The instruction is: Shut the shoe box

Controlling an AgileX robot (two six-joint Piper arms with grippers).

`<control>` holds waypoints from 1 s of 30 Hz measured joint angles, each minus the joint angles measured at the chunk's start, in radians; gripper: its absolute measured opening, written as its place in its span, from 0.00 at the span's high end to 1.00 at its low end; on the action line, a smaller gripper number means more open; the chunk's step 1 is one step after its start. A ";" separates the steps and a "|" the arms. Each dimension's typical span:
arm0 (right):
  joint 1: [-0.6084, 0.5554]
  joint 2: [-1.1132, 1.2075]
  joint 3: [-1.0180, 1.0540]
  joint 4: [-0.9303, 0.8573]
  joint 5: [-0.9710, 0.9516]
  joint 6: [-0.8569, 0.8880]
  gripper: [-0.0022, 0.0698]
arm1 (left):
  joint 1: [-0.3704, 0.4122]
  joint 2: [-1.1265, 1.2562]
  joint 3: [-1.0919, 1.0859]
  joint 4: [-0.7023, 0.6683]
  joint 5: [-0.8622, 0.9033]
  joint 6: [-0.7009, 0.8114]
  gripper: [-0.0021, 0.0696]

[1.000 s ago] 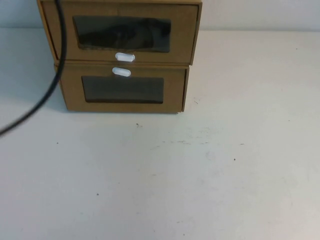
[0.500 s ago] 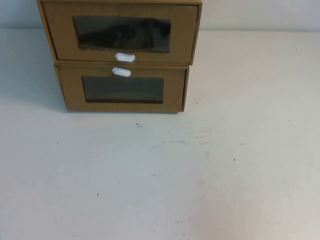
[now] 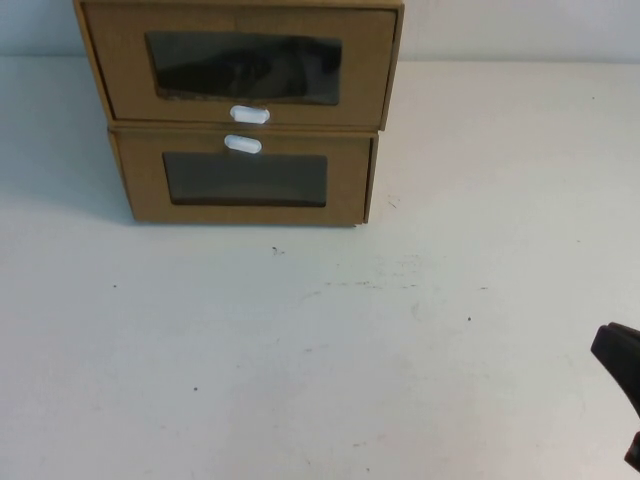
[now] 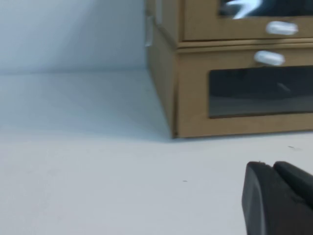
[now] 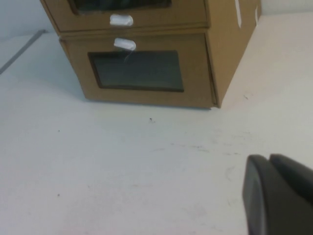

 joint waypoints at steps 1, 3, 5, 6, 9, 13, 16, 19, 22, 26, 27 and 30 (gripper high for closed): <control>0.000 0.013 0.000 0.000 -0.002 0.000 0.99 | 0.000 0.000 0.010 -0.021 -0.025 0.007 0.98; 0.000 0.031 0.000 0.000 -0.009 0.000 0.99 | 0.000 0.000 0.015 -0.046 -0.062 0.010 0.98; 0.000 0.042 0.000 -0.002 -0.009 0.000 0.99 | 0.000 0.000 0.016 -0.059 -0.071 0.012 0.98; 0.000 0.044 0.000 -0.004 -0.011 0.000 0.99 | 0.000 0.000 0.016 -0.061 -0.072 0.012 0.98; 0.000 0.044 0.000 -0.004 -0.011 0.000 0.99 | 0.000 0.000 0.017 -0.066 -0.077 0.012 0.98; 0.000 0.044 0.000 -0.004 -0.011 0.000 0.99 | 0.000 0.000 0.017 -0.069 -0.077 0.012 0.98; 0.000 0.044 0.000 -0.006 -0.011 0.000 0.99 | 0.000 0.000 0.017 -0.069 -0.079 0.012 0.98; 0.000 0.044 0.000 -0.008 -0.011 0.000 0.99 | 0.000 0.000 0.017 -0.069 -0.079 0.012 0.98; 0.000 0.044 0.000 -0.008 -0.011 0.000 0.99 | 0.000 0.000 0.017 -0.069 -0.079 0.012 0.98; -0.002 -0.006 0.003 -0.040 0.071 0.000 0.99 | 0.000 0.000 0.017 -0.069 -0.081 0.012 0.98; -0.019 -0.031 0.010 -0.047 0.095 0.000 0.99 | 0.000 0.000 0.017 -0.069 -0.082 0.012 0.98; -0.149 -0.122 0.066 -0.055 0.087 0.000 0.99 | 0.000 0.000 0.017 -0.069 -0.087 0.012 0.98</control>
